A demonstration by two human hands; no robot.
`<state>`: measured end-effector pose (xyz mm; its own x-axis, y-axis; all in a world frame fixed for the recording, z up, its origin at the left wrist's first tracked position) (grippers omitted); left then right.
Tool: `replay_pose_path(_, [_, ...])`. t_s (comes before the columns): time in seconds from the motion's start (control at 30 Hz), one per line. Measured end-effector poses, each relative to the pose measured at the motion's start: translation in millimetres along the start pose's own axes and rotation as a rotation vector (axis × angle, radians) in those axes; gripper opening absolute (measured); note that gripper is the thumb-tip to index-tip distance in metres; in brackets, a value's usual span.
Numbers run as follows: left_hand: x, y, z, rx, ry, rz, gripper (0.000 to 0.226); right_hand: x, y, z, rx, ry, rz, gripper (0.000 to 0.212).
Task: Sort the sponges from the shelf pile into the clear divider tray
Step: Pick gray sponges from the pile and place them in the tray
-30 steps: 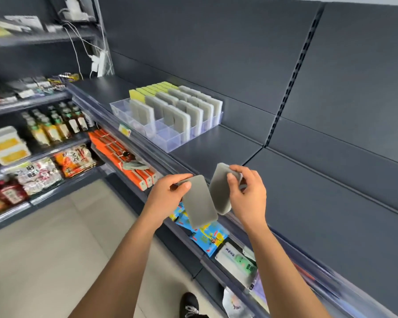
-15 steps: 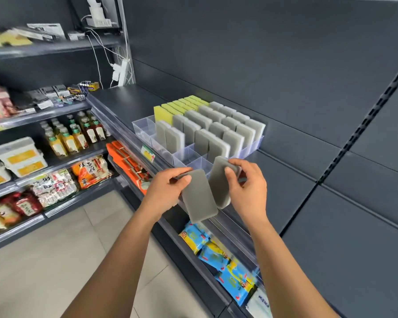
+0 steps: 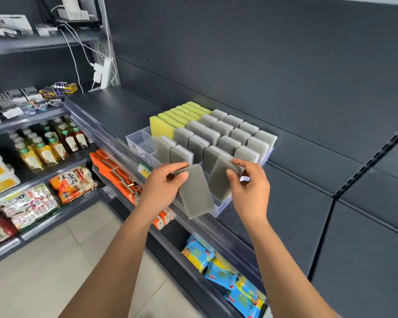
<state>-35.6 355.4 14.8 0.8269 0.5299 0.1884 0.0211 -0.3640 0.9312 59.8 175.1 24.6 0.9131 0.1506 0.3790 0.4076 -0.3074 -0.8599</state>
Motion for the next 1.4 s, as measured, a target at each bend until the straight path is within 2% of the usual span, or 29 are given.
replay_pose_path(0.27, [47, 6, -21, 0.035, -0.148, 0.121, 0.029, -8, 0, 28, -0.19, 0.078, 0.06, 0.02])
replay_pose_path(0.43, [67, 12, -22, 0.101, -0.248, 0.284, 0.033, -20, 10, 39, -0.291, 0.124, 0.148, 0.02])
replay_pose_path(0.57, [74, 26, -20, 0.174, -0.277, 0.48, 0.037, -25, 6, 42, -0.447, 0.182, 0.105, 0.018])
replay_pose_path(0.73, [80, 35, -11, 0.26, -0.373, 0.635, 0.039, -31, -2, 47, -0.629, 0.193, 0.01, 0.02])
replay_pose_path(0.9, [89, 36, -5, 0.251, -0.412, 0.617, 0.038, -29, -2, 45, -0.684, 0.189, -0.012, 0.022])
replay_pose_path(1.07, [98, 31, -1, 0.255, -0.449, 0.6, 0.037, -29, 0, 47, -0.693, 0.183, -0.015, 0.036])
replay_pose_path(1.3, [95, 20, 13, 0.337, -0.531, 0.621, 0.038, -27, 0, 46, -0.697, 0.177, -0.044, 0.031])
replay_pose_path(1.4, [94, 17, 18, 0.431, -0.53, 0.696, 0.037, -25, 1, 45, -0.702, 0.186, -0.065, 0.03])
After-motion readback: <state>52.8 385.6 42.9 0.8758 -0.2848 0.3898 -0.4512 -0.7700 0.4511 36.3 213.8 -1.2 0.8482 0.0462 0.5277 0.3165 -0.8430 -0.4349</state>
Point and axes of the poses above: each hand's wrist, its own x-axis towards the middle knuckle, its own z-axis out of the palm, y = z × x, the point moved 4 cm from there along x, towards the middle knuckle, and after that the axes turned 5 degrees about z, right-handed, at the moved point
